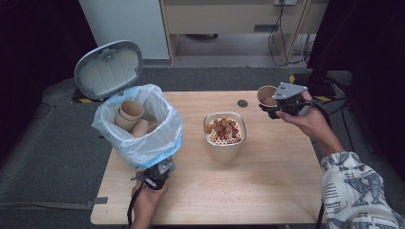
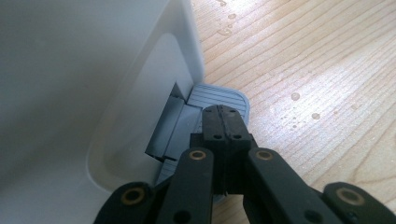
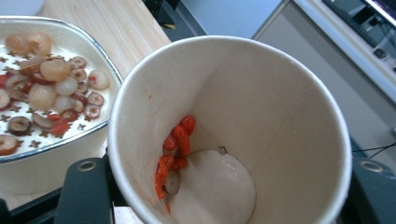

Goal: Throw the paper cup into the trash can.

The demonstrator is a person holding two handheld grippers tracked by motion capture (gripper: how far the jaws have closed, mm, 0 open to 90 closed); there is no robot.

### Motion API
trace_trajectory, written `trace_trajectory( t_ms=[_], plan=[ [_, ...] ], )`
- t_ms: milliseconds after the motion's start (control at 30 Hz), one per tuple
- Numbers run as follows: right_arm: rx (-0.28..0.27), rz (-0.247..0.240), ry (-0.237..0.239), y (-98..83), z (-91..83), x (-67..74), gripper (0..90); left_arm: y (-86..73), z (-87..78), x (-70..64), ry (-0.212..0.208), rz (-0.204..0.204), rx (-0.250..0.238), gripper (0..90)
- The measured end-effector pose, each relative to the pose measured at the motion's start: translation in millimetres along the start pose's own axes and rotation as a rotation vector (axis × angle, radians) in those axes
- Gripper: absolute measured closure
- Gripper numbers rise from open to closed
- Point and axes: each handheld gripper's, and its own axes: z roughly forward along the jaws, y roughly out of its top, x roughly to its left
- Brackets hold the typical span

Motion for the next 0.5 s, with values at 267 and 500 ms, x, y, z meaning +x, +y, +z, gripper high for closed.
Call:
trace_trajectory(
  t_ms=[267, 500],
  plan=[
    [-0.016, 0.071, 0.070, -4.3, -2.1, -4.2, 32.3, 0.0, 0.0, 0.0, 0.000, 0.000, 0.000, 89.6],
    [-0.048, 0.166, 0.160, -8.3, -4.3, -8.0, 32.3, 0.1, 0.0, 0.1, 0.000, 0.001, 0.000, 89.6]
  ],
)
